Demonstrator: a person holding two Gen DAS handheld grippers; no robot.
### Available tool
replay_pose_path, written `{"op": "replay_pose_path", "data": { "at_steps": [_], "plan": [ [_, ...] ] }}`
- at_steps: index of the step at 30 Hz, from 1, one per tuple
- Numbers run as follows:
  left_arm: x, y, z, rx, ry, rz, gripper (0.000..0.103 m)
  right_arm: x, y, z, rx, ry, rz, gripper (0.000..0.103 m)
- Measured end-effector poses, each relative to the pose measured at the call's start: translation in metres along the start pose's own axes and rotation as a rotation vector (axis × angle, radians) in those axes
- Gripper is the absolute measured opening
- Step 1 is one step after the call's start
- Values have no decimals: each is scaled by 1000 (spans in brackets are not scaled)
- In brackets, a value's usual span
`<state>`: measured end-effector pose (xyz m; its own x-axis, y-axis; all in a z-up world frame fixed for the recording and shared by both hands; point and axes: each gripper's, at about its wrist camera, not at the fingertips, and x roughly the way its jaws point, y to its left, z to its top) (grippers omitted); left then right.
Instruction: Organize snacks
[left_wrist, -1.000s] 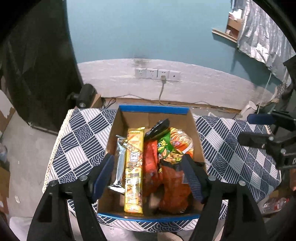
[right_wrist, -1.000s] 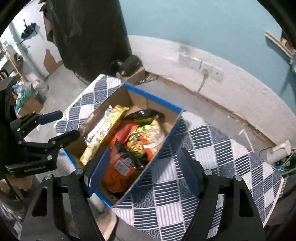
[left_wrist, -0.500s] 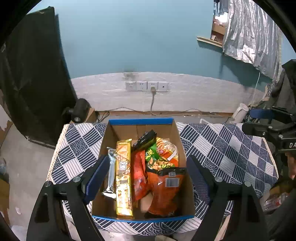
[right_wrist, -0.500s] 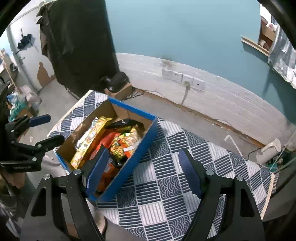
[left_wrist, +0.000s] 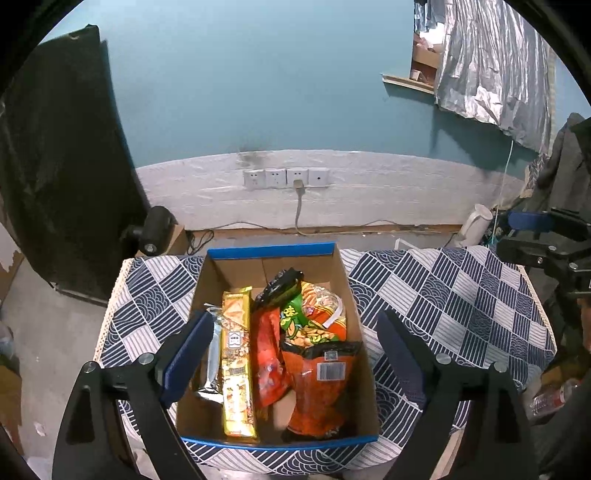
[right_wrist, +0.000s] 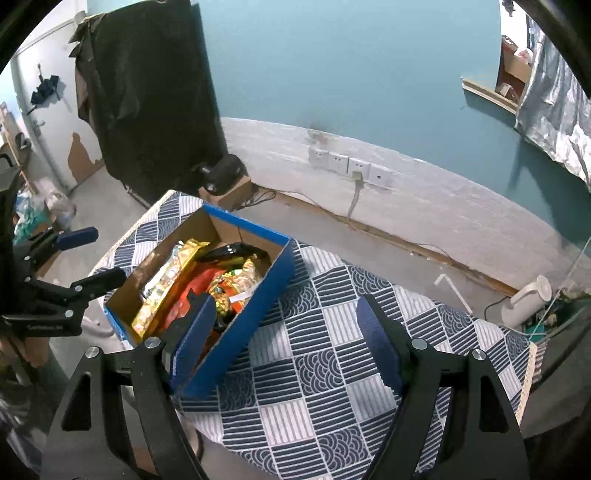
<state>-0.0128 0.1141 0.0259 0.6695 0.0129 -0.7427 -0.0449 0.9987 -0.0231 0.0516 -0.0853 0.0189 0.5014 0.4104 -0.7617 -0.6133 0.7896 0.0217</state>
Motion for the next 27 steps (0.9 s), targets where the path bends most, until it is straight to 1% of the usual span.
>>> {"op": "replay_pose_path", "data": {
  "at_steps": [9, 27],
  "plan": [
    [2, -7, 1, 19, 5, 1, 91, 0, -8, -5, 13, 11, 1, 79],
    [4, -8, 0, 37, 17, 12, 91, -2, -5, -5, 9, 15, 3, 79]
  ]
}}
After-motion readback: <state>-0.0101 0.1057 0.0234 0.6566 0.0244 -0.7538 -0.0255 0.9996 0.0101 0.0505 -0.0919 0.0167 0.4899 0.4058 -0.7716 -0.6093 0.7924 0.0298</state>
